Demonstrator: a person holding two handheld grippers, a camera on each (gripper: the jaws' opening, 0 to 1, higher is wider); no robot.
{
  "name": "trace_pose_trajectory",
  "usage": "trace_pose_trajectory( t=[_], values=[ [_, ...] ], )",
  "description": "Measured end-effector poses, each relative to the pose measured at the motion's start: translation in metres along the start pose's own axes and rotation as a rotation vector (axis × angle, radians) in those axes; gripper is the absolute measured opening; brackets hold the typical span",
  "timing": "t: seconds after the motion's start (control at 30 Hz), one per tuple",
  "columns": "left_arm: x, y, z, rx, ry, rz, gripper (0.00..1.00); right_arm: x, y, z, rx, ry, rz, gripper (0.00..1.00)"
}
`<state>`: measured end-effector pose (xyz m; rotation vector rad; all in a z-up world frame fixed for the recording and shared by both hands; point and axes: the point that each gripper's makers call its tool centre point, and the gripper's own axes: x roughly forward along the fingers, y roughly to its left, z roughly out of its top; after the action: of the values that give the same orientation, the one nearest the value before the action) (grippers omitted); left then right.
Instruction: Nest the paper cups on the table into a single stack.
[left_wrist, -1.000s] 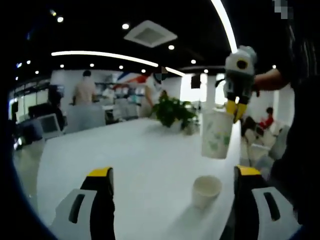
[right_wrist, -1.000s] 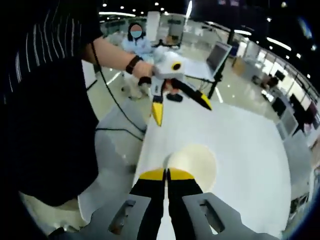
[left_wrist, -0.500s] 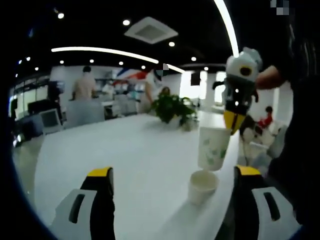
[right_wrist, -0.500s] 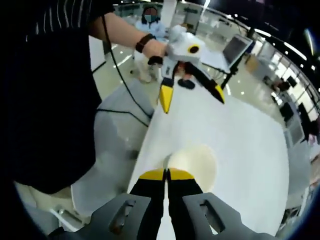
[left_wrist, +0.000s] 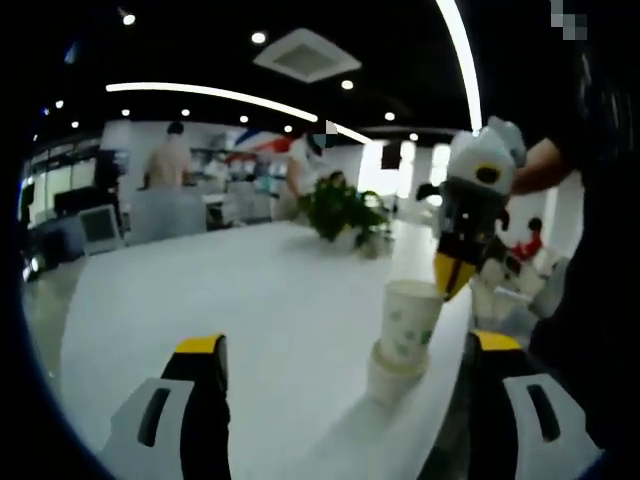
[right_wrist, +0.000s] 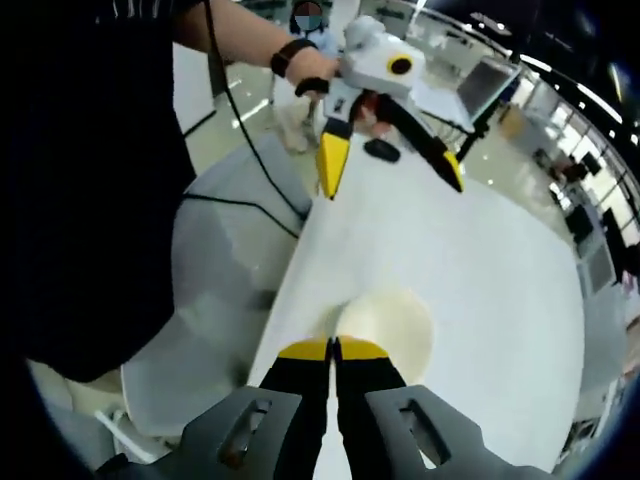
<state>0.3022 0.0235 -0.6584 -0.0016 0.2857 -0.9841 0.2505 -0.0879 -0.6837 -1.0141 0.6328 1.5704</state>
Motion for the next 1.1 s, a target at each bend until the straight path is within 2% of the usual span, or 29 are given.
trace_pose_trajectory(
  t=[0.27,1.1],
  values=[
    [0.000,-0.001,-0.004,-0.024,0.006,-0.001,0.97,0.011,0.000,-0.010,0.044,-0.001,0.016,0.00],
    [-0.003,0.001,-0.014,-0.033,0.019,0.005,0.95,0.043,0.003,-0.015,0.036,0.049,0.076,0.00]
  ],
)
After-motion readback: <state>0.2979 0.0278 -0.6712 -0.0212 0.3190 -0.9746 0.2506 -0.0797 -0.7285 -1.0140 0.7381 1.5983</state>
